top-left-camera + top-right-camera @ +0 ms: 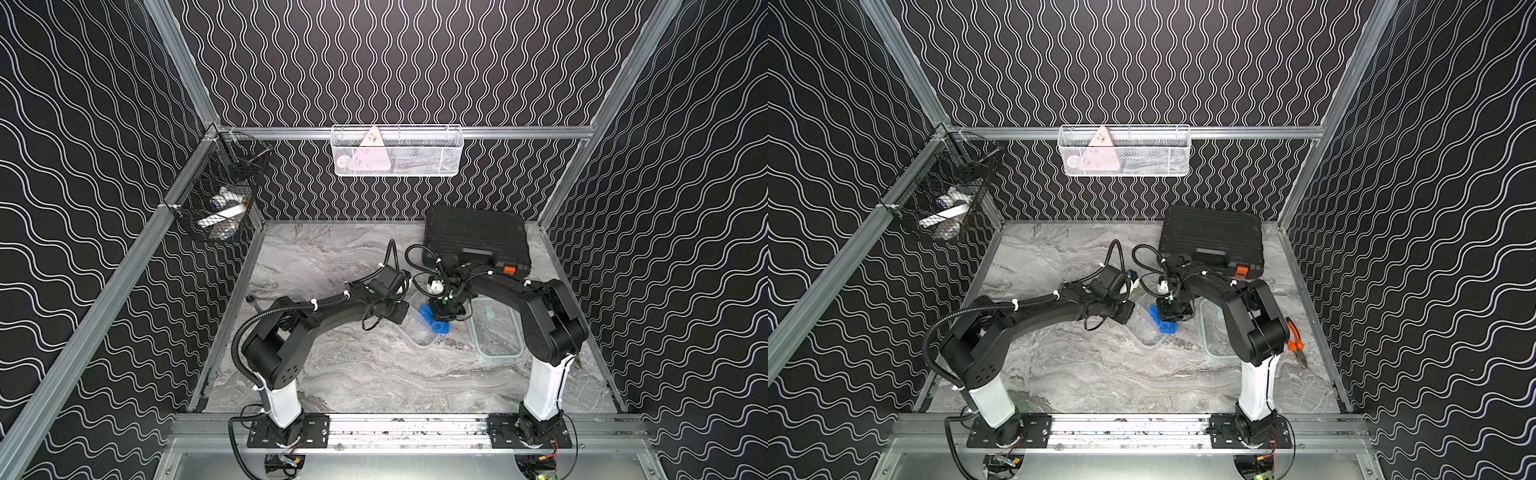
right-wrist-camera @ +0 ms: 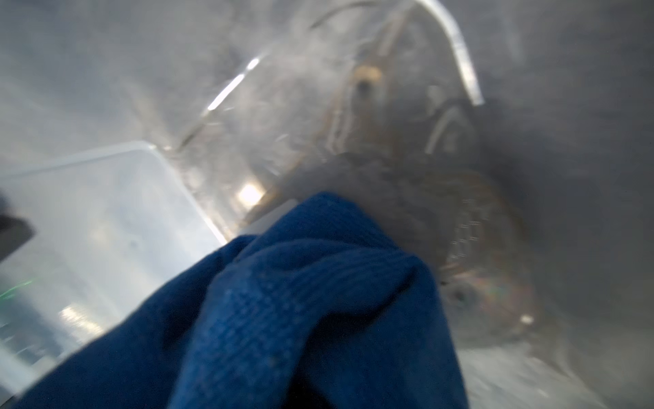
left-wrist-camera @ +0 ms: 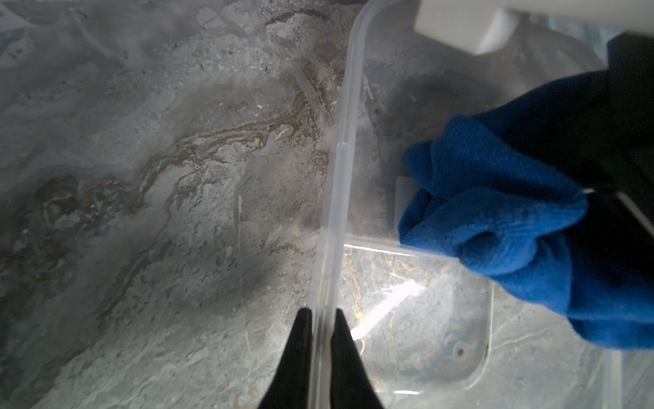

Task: Wipe the insides of the lunch boxes
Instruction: Wipe the dirt inside the lunch box.

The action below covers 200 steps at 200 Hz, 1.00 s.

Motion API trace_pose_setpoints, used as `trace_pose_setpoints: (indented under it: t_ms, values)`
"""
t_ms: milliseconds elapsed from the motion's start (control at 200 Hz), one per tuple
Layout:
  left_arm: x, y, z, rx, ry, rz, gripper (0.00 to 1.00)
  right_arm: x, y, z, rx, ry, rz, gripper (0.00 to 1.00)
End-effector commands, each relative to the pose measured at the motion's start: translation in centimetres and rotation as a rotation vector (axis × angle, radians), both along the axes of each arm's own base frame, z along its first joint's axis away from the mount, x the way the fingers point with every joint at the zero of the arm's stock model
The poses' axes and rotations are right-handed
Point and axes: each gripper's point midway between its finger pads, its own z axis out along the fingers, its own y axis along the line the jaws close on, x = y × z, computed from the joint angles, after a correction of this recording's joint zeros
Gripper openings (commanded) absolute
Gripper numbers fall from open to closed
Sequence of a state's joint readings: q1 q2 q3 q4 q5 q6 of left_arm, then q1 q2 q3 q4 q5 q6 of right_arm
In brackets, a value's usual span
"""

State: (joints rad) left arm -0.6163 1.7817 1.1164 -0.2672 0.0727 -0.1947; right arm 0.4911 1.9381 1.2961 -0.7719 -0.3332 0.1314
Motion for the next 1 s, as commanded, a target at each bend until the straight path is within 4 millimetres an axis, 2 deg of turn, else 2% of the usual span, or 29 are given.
trace_pose_setpoints:
  t_ms: [0,160,460,595,620,730,996]
  values:
    - [2.2,2.4,0.4,0.040,-0.073,0.178,0.02,-3.2,3.1,0.7,0.161,0.178,-0.008,0.00]
    - [1.7,2.0,0.7,0.010,-0.084,0.171,0.02,-1.6,4.6,0.0,0.177,0.155,-0.054,0.00]
    - [-0.2,-0.6,0.6,-0.041,-0.079,0.088,0.02,3.5,5.6,0.1,0.188,-0.032,-0.167,0.00]
    - [-1.3,-1.0,0.8,-0.063,-0.083,0.058,0.02,5.8,4.8,0.0,0.118,-0.132,-0.191,0.00]
    - [-1.5,-1.1,0.8,-0.070,-0.082,0.051,0.02,6.0,4.5,-1.1,0.090,-0.125,-0.196,0.00]
    - [-2.0,-1.6,1.0,-0.111,-0.084,0.024,0.02,7.3,3.7,-1.6,0.018,-0.169,-0.211,0.00]
    - [-2.8,-2.7,1.3,-0.144,-0.083,-0.042,0.01,8.4,0.6,-3.0,-0.172,-0.238,-0.216,0.00]
